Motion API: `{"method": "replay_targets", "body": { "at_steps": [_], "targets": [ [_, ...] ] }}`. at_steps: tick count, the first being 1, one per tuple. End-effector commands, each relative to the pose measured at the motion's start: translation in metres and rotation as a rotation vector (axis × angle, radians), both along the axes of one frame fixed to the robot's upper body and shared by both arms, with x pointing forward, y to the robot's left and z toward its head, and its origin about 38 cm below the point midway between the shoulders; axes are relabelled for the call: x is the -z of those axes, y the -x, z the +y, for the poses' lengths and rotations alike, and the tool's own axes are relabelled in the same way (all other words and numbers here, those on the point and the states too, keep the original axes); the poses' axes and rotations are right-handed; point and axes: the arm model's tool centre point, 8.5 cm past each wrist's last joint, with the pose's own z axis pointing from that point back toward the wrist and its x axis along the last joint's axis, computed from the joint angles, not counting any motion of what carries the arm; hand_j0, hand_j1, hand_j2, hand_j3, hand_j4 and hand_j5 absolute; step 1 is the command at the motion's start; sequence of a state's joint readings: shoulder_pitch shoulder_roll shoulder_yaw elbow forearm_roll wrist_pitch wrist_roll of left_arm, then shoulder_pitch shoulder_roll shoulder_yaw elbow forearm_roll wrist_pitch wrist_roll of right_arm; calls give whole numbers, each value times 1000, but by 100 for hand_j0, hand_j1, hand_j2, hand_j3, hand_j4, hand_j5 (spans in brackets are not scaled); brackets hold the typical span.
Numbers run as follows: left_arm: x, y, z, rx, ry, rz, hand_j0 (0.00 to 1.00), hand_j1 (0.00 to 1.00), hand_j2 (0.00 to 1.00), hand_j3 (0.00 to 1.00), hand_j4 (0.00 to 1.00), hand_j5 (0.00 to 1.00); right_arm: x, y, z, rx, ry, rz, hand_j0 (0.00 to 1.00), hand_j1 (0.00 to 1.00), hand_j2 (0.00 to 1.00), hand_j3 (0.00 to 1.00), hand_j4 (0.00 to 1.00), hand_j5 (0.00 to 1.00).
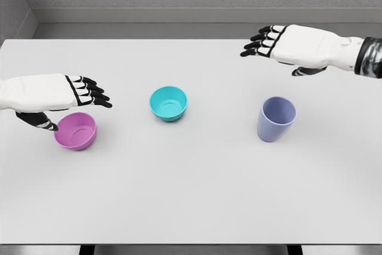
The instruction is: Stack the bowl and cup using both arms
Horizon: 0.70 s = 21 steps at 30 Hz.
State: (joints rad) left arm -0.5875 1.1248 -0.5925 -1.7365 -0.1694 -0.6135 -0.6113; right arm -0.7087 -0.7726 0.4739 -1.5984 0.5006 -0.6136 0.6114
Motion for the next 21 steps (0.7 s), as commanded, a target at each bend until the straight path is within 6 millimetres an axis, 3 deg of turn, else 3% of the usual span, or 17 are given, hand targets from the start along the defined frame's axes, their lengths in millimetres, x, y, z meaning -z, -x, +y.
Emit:
{"method": "replay_targets", "body": {
  "at_steps": [1,6,8,9,14,16,21],
  "targets": [
    [-1,0,0,-3,4,2,100,100,100,100,100,100,0,0,2,-2,-5,2,100,100,100,100,100,100],
    [0,0,1,-5,-4,1,100,100,100,100,100,100,3,0,-3,8,-2,12,100,100,100,100,100,100],
    [16,0,-6,20,-37,44,100,100,100,100,100,100,2,1,-7,15,-6,12,100,100,100,100,100,100],
    [15,-1,-8,29,-48,45,100,100,100,100,100,100,-2,2,-19,39,15,8,100,100,100,100,100,100],
    [27,-5,-2,8,-72,68,100,100,100,100,100,100,-10,6,-41,78,11,6,100,100,100,100,100,100],
    [29,-8,7,-18,-88,73,100,100,100,100,100,100,-8,6,-42,83,11,13,100,100,100,100,100,100],
    [29,-10,6,-15,-111,57,100,100,100,100,100,100,-7,6,-43,85,10,15,100,100,100,100,100,100]
  ]
}}
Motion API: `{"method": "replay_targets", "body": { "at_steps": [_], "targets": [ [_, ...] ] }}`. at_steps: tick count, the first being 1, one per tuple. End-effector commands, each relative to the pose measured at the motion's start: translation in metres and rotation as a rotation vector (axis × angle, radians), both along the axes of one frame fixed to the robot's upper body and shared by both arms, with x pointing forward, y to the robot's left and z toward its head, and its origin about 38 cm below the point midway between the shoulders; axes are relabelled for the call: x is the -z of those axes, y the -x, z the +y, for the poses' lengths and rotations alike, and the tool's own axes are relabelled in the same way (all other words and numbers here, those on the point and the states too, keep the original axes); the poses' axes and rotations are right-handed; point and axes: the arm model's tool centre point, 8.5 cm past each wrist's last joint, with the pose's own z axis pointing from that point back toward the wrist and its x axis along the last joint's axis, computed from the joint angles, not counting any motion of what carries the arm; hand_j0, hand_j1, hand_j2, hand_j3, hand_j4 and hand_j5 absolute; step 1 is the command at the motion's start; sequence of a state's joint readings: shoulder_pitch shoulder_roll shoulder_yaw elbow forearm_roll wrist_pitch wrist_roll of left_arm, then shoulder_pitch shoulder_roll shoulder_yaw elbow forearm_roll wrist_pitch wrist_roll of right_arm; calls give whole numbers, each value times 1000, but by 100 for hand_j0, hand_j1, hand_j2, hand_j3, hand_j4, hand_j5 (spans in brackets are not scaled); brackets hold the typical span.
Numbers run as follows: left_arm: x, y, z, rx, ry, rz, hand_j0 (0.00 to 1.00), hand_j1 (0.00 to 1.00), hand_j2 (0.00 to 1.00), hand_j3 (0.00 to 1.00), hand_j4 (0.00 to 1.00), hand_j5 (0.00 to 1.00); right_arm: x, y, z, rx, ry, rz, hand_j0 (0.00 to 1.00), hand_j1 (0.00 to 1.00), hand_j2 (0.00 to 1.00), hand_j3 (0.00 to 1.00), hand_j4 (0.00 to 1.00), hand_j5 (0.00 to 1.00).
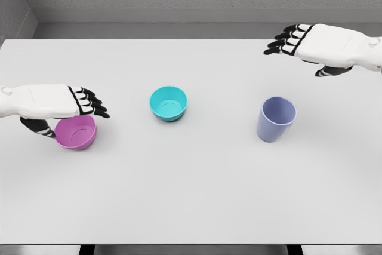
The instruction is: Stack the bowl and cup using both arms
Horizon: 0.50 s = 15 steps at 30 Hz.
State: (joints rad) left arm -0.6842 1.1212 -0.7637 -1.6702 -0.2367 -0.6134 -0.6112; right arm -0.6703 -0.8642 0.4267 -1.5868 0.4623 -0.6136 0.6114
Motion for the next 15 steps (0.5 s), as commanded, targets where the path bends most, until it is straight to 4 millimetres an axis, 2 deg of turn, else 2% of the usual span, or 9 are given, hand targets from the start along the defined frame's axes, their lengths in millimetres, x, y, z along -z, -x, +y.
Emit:
{"method": "replay_targets", "body": {
  "at_steps": [1,7,15],
  "targets": [
    [2,-1,1,-4,-15,-2,100,100,100,100,100,100,-1,-1,-3,10,-6,3,100,100,100,100,100,100],
    [17,1,-3,13,-55,13,100,100,100,100,100,100,0,-1,-4,12,-4,3,100,100,100,100,100,100],
    [20,-2,4,-1,-108,-6,100,100,100,100,100,100,-2,-3,-6,21,-5,-1,100,100,100,100,100,100]
  ]
}}
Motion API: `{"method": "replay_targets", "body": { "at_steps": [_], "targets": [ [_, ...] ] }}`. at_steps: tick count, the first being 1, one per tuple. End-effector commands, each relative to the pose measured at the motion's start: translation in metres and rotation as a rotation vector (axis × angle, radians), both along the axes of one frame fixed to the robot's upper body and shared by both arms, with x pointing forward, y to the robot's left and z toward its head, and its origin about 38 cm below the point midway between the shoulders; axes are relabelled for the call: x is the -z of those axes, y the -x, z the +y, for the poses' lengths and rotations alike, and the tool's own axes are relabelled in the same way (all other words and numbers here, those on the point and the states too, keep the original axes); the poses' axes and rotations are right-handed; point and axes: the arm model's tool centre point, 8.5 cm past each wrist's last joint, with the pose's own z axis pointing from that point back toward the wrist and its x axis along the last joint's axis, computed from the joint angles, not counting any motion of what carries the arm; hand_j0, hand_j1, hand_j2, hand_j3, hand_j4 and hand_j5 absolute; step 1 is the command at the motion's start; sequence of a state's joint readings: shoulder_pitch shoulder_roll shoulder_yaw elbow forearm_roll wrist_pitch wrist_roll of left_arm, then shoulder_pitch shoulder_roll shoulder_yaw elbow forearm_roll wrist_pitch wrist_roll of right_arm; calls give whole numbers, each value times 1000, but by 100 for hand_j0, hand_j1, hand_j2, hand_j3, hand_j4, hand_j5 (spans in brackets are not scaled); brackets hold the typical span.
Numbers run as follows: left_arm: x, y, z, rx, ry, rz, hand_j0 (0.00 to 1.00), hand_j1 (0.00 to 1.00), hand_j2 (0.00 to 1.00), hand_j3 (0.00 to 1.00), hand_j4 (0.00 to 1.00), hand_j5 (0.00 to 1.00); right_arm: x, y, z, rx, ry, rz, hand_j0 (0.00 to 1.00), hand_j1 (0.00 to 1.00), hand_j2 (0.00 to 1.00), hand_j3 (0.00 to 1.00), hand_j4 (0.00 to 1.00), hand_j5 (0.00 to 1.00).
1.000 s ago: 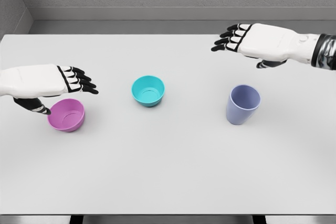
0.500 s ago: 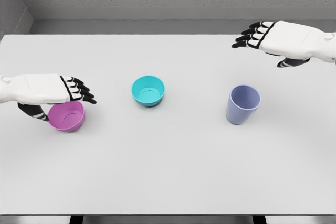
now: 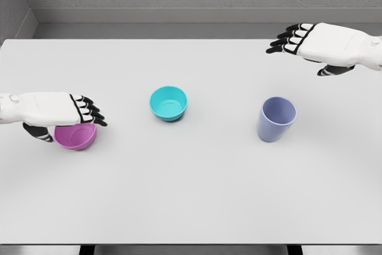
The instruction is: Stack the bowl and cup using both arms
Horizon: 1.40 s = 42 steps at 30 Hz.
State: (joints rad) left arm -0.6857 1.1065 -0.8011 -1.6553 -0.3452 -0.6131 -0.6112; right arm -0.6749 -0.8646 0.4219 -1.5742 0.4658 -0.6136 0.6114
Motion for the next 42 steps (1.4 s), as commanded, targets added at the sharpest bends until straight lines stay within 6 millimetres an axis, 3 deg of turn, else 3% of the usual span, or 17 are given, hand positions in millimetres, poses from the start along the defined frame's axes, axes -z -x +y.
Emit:
{"method": "replay_targets", "body": {
  "at_steps": [1,5,29,42],
  "targets": [
    [1,-2,4,-15,-8,0,100,100,100,100,100,100,-4,-1,-1,7,-23,-8,100,100,100,100,100,100],
    [8,-4,10,-32,-19,14,100,100,100,100,100,100,7,-11,-27,81,-81,52,100,100,100,100,100,100],
    [26,-14,5,-47,-18,34,100,100,100,100,100,100,8,-8,-25,74,-74,52,100,100,100,100,100,100],
    [28,-14,6,-45,-32,33,100,100,100,100,100,100,13,1,-11,27,-60,54,100,100,100,100,100,100]
  ]
}}
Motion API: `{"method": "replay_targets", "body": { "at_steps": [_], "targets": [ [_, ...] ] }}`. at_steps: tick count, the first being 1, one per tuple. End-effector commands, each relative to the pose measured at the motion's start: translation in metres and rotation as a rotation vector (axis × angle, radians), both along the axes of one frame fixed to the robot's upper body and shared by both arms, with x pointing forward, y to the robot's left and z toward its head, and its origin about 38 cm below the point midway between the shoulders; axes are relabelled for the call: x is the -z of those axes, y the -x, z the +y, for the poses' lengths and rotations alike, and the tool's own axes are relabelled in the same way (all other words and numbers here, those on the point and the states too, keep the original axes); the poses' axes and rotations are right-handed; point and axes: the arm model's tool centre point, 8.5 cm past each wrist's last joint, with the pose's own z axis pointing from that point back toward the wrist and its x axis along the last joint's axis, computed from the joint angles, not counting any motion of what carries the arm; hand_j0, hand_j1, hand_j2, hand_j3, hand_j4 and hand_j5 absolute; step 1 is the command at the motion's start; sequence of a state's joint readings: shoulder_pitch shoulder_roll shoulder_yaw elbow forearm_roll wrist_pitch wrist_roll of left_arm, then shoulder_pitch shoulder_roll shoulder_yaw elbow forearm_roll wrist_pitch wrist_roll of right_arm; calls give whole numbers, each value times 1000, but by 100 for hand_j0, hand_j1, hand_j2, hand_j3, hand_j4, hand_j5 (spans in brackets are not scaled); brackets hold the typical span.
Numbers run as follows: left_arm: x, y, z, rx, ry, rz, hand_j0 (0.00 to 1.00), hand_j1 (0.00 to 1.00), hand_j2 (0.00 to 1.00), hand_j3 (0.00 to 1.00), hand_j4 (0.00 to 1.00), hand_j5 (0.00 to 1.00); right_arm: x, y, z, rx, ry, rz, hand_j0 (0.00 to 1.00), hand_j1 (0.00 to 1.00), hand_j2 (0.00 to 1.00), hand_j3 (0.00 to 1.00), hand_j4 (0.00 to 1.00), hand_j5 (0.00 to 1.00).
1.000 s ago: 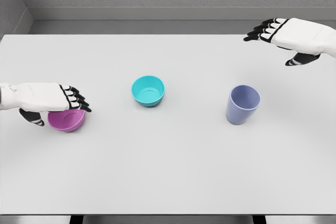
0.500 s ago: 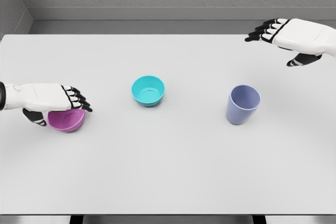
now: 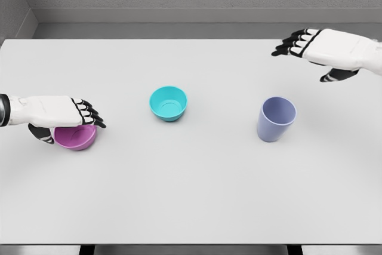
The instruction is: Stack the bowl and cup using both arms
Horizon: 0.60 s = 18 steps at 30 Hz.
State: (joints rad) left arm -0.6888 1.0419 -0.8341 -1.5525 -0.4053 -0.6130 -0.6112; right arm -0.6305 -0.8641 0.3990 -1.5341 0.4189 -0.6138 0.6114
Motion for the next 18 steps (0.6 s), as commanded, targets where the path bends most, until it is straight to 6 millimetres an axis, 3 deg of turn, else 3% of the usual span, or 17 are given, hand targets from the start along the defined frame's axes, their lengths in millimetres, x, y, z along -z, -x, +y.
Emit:
{"method": "replay_targets", "body": {
  "at_steps": [1,18],
  "targets": [
    [0,0,1,-5,2,1,100,100,100,100,100,100,-1,1,2,-5,-2,-3,100,100,100,100,100,100],
    [6,-3,8,-26,-22,8,100,100,100,100,100,100,1,2,2,-5,0,1,100,100,100,100,100,100]
  ]
}}
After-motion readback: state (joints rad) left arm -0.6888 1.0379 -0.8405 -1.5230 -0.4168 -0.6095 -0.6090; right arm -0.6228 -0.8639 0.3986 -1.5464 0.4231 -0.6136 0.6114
